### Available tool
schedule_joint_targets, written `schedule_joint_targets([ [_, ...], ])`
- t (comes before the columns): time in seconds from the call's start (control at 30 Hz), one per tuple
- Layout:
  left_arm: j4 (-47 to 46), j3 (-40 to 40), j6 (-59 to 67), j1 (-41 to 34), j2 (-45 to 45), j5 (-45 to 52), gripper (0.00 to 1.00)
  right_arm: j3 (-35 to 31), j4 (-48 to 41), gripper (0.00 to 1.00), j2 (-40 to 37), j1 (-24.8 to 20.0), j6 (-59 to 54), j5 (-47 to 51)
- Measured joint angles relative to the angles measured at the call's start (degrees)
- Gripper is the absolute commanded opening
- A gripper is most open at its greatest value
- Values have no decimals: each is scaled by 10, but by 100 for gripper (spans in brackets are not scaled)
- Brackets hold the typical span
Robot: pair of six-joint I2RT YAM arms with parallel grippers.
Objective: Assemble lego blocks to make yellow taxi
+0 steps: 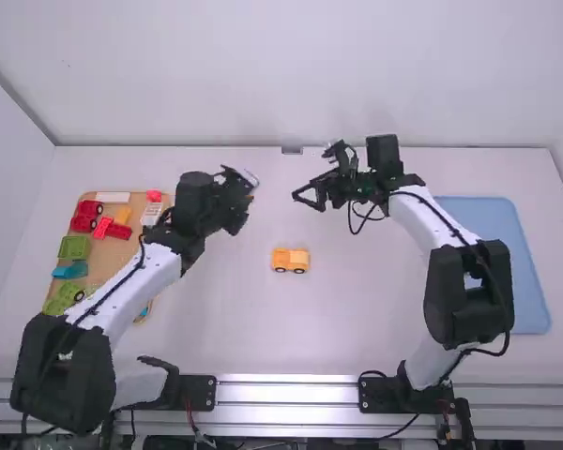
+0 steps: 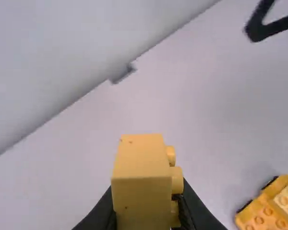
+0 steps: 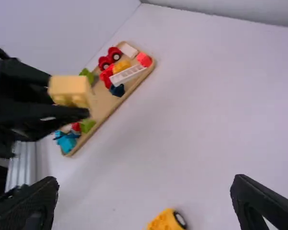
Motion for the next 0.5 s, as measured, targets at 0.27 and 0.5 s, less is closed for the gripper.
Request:
schedule_joint_targets([
  [0.27,87,0,65,-83,68,3,2,0,-81,75,0,4,-36,-8],
  [0.5,126,0,52,-104,91,3,2,-6,-10,72,0,12,-36,-7],
])
